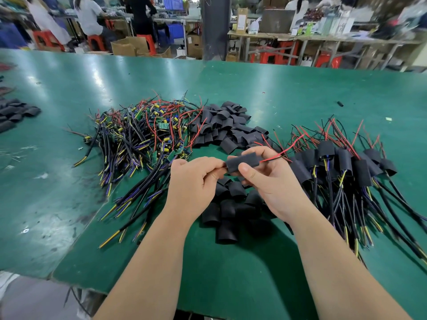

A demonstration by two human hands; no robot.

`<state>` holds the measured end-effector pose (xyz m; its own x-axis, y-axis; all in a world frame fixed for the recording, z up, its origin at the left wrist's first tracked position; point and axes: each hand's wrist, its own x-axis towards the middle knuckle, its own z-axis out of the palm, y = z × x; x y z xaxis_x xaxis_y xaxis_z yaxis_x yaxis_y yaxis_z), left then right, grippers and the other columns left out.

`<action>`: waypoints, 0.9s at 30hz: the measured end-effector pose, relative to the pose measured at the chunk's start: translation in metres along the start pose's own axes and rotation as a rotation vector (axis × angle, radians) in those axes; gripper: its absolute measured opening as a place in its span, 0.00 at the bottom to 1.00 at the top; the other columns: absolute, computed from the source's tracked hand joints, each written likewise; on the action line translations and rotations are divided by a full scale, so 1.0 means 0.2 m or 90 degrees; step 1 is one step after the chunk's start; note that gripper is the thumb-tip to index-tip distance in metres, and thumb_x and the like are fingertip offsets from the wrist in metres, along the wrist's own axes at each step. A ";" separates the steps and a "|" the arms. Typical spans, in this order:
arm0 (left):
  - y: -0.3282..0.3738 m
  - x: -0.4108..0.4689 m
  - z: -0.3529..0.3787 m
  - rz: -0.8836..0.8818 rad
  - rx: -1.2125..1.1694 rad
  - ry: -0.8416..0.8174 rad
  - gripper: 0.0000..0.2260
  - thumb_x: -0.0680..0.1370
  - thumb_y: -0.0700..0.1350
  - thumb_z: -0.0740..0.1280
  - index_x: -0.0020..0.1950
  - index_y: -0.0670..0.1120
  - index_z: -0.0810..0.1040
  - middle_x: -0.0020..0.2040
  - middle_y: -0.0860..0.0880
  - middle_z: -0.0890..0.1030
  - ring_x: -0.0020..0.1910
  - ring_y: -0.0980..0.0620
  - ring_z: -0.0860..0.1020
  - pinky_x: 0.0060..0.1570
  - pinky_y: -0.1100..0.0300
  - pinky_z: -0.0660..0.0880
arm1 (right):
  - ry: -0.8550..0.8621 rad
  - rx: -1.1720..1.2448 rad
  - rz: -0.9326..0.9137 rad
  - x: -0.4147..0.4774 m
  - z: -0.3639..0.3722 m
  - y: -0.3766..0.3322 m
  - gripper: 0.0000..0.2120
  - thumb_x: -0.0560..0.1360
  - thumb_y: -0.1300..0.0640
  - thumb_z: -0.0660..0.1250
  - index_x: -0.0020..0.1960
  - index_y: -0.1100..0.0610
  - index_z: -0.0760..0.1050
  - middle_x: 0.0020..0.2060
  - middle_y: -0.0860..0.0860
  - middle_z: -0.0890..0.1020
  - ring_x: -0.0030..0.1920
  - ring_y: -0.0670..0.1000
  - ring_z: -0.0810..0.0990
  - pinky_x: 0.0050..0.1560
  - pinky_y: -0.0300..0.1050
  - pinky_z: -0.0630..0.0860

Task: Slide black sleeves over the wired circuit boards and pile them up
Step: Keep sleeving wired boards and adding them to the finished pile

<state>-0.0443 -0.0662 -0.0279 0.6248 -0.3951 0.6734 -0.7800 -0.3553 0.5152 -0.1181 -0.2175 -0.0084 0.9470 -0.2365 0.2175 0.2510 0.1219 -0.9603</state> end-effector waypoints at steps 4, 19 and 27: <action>0.01 0.00 0.00 -0.009 0.010 0.016 0.04 0.74 0.44 0.69 0.44 0.50 0.83 0.36 0.58 0.81 0.33 0.61 0.72 0.44 0.48 0.66 | 0.014 0.048 0.027 0.00 0.00 0.00 0.13 0.67 0.57 0.69 0.51 0.58 0.73 0.49 0.63 0.82 0.43 0.53 0.82 0.38 0.41 0.72; 0.05 0.02 -0.03 -0.079 -0.174 -0.011 0.10 0.77 0.49 0.65 0.36 0.55 0.79 0.26 0.56 0.73 0.27 0.57 0.67 0.34 0.60 0.63 | 0.086 0.280 0.165 0.02 0.05 0.03 0.15 0.69 0.49 0.66 0.46 0.62 0.75 0.35 0.54 0.84 0.31 0.45 0.80 0.32 0.34 0.77; 0.06 0.02 -0.04 -0.120 -0.232 -0.047 0.06 0.76 0.51 0.64 0.40 0.56 0.78 0.32 0.51 0.78 0.30 0.52 0.70 0.32 0.58 0.67 | 0.113 0.358 0.204 0.03 0.06 0.03 0.17 0.69 0.49 0.67 0.46 0.64 0.78 0.34 0.56 0.84 0.32 0.46 0.82 0.34 0.34 0.78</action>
<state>-0.0510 -0.0658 -0.0154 0.7484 -0.4166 0.5160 -0.6049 -0.1099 0.7887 -0.1090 -0.2058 -0.0112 0.9569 -0.2541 -0.1407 0.0753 0.6849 -0.7247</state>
